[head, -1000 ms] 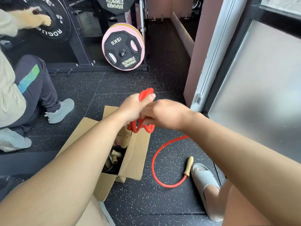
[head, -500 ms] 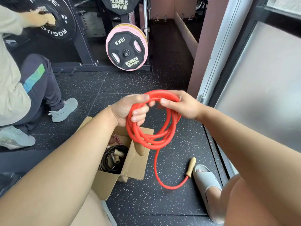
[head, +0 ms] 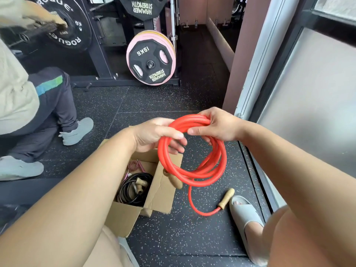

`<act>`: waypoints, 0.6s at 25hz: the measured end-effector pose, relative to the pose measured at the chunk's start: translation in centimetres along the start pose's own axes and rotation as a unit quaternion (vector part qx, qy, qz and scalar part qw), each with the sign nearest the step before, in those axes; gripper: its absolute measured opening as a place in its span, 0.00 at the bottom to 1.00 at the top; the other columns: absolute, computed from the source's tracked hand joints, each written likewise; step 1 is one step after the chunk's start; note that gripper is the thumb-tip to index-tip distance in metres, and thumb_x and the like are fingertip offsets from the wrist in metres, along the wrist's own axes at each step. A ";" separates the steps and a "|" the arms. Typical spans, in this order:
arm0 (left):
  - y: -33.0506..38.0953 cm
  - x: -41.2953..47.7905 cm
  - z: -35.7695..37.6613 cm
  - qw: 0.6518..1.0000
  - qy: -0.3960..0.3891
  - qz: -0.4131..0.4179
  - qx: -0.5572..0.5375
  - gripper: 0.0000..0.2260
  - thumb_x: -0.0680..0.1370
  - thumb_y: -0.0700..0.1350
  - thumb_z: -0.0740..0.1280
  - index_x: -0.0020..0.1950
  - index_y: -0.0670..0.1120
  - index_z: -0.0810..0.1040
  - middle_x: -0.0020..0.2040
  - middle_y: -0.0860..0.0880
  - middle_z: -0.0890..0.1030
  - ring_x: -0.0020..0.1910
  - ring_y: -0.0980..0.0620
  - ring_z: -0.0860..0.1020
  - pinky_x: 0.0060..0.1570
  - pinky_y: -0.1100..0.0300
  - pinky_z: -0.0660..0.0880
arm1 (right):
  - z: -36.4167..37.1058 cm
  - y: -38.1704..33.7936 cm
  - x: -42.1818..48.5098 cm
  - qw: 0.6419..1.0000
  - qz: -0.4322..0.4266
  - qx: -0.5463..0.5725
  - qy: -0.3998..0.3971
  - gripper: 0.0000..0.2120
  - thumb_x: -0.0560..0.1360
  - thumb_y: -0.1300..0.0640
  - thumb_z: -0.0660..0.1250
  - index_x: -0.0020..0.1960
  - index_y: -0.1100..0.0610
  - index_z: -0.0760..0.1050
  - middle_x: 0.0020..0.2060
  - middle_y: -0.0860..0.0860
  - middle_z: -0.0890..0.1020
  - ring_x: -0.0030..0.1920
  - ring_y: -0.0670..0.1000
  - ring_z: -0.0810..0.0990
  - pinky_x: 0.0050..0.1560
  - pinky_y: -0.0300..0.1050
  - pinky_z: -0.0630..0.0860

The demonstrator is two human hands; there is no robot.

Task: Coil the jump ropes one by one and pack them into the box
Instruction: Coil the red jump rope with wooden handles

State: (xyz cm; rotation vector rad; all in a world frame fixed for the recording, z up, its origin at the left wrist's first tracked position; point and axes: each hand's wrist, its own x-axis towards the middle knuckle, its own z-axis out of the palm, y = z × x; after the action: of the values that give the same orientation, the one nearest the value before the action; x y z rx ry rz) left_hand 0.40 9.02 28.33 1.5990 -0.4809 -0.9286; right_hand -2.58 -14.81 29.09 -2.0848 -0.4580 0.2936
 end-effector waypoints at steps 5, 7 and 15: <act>0.1 0.4 2.9 0.998 0.041 0.031 0.023 0.07 0.72 0.43 0.69 0.41 0.43 0.73 0.25 0.50 0.70 0.23 0.52 0.73 0.31 0.55 0.79 | -0.1 1.0 0.5 0.995 -0.031 0.061 0.079 0.21 0.67 0.52 0.80 0.45 0.66 0.75 0.29 0.58 0.80 0.28 0.54 0.77 0.30 0.45 0.74; 0.7 0.4 2.5 0.995 0.059 0.076 -0.012 0.08 0.74 0.43 0.68 0.36 0.47 0.73 0.24 0.52 0.64 0.20 0.55 0.65 0.28 0.57 0.77 | -0.7 1.4 0.6 0.985 -0.057 0.100 0.131 0.18 0.69 0.52 0.76 0.48 0.65 0.75 0.32 0.55 0.82 0.30 0.51 0.78 0.30 0.41 0.75; 2.2 -0.6 -0.6 0.969 0.134 0.151 -0.139 0.12 0.77 0.44 0.65 0.33 0.49 0.71 0.23 0.55 0.62 0.20 0.58 0.62 0.27 0.60 0.72 | -0.7 3.8 0.6 0.960 -0.007 0.150 0.234 0.15 0.84 0.53 0.60 0.42 0.61 0.72 0.27 0.45 0.77 0.28 0.42 0.74 0.34 0.35 0.72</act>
State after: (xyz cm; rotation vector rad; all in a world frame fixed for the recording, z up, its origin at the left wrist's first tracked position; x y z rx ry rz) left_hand 0.87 9.29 30.62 1.3233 -0.3730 -0.5143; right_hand -1.00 -16.91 26.16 -1.7751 -0.1305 -0.1374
